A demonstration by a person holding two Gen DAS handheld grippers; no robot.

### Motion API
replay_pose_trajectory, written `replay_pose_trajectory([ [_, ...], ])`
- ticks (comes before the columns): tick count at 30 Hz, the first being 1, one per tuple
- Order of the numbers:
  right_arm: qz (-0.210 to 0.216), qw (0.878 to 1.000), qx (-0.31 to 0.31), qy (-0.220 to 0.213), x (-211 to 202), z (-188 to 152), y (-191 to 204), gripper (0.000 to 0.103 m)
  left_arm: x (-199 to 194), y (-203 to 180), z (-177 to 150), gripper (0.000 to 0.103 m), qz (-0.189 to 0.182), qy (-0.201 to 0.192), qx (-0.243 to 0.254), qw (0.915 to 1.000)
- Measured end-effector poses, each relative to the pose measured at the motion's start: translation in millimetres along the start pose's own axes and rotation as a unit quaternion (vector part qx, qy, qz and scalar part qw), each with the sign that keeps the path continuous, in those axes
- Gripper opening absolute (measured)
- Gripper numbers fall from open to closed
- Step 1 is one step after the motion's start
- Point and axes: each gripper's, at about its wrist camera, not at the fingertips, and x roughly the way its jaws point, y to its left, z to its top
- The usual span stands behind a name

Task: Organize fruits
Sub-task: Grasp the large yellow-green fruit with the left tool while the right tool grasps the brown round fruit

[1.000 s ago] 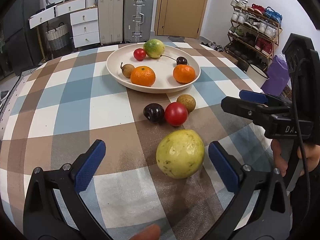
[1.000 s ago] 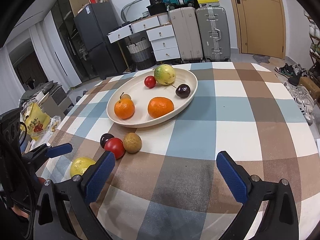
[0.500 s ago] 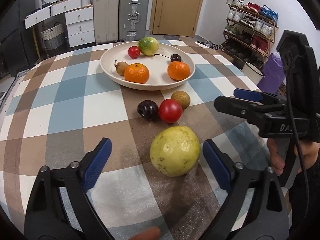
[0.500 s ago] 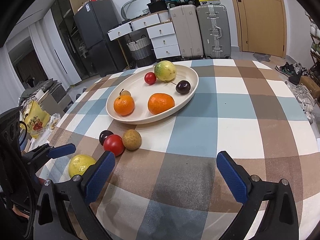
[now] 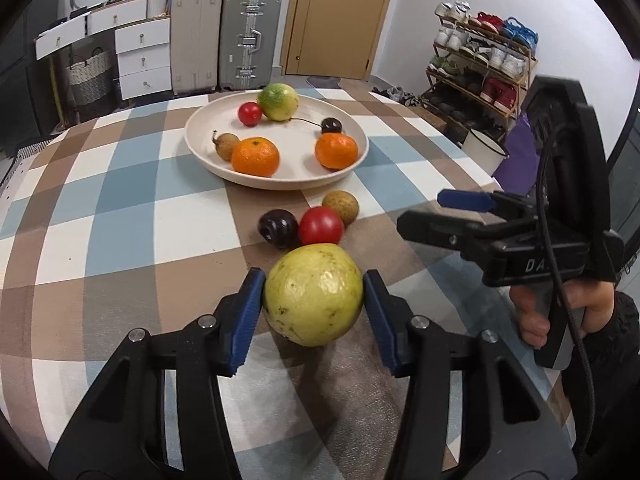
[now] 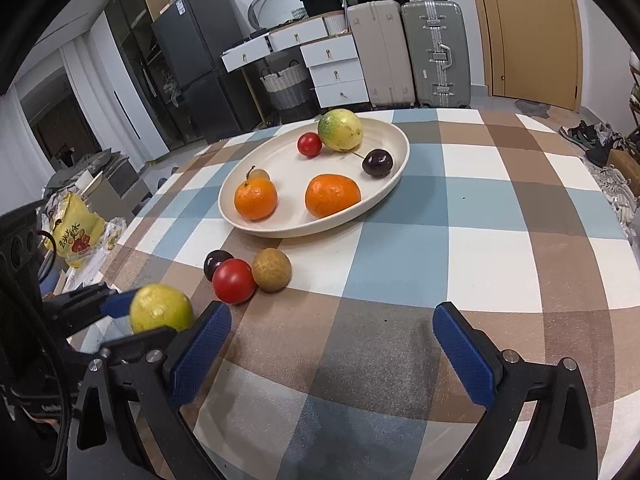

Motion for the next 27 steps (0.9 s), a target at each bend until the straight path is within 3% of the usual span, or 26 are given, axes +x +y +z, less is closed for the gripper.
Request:
replay_pose_trajectory([
  [6,-0.048,0.997,-0.041,0.033,19,9,15,0.098,-4,20,4,0.048,0.017,-0.006,-0.032,0.9993],
  [11,-0.064,0.994,-0.073,0.049,34,16,30,0.084,-5,32,4,0.048,0.026,-0.009,-0.048,0.9985],
  [23,-0.051,0.994,-0.077,0.05,52,31,40,0.073,-4,43,5,0.048,0.031,-0.008,-0.067,0.9972],
  [27,-0.04,0.995,-0.076,0.044,53,31,42,0.059,-3,43,4,0.048,0.033,-0.008,-0.067,0.9971],
])
